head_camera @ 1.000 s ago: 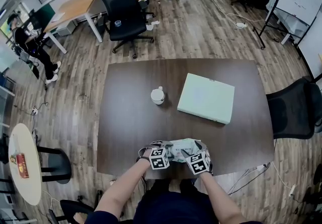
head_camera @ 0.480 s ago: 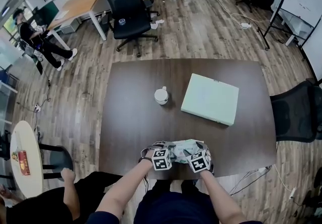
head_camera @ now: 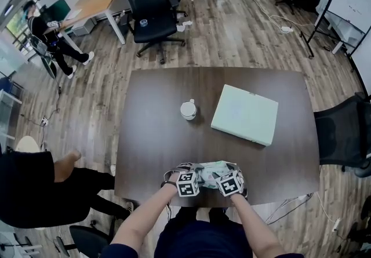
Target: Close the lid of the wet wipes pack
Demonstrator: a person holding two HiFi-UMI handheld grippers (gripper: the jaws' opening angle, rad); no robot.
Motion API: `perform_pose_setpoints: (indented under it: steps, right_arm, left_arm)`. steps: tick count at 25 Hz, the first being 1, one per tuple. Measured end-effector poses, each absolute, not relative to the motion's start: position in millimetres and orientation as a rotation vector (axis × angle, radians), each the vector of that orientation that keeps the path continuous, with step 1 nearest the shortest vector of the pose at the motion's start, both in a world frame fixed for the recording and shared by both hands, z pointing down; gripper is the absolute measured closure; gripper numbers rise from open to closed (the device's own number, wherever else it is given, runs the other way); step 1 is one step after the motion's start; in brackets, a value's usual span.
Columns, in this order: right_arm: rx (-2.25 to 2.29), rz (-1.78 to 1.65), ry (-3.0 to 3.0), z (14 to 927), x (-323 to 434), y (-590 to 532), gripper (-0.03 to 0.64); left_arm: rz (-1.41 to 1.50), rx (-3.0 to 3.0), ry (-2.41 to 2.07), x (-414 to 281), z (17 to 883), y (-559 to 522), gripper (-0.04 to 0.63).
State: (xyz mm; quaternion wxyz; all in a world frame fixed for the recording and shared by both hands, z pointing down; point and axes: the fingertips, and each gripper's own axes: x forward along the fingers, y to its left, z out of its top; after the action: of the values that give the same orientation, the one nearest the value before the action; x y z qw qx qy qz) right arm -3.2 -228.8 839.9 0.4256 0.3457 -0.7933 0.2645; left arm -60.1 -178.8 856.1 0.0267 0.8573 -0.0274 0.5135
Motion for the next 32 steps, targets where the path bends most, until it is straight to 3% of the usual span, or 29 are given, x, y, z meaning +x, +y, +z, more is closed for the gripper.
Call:
perform_pose_setpoints:
  steps: [22,26,32]
  right_arm:
    - [0.887,0.702,-2.059,832,0,-224,0.301]
    - [0.894,0.703,-2.122,820,7,-215,0.26]
    - [0.934,0.669,-2.176,790,24,-201,0.255]
  left_arm:
    - [1.638,2.622,-0.169,-60,862,-179,0.305]
    - [1.598,2.64,-0.201,-60,857,-178,0.304]
    - [1.514,2.635,-0.393,-66,850,-181,0.281]
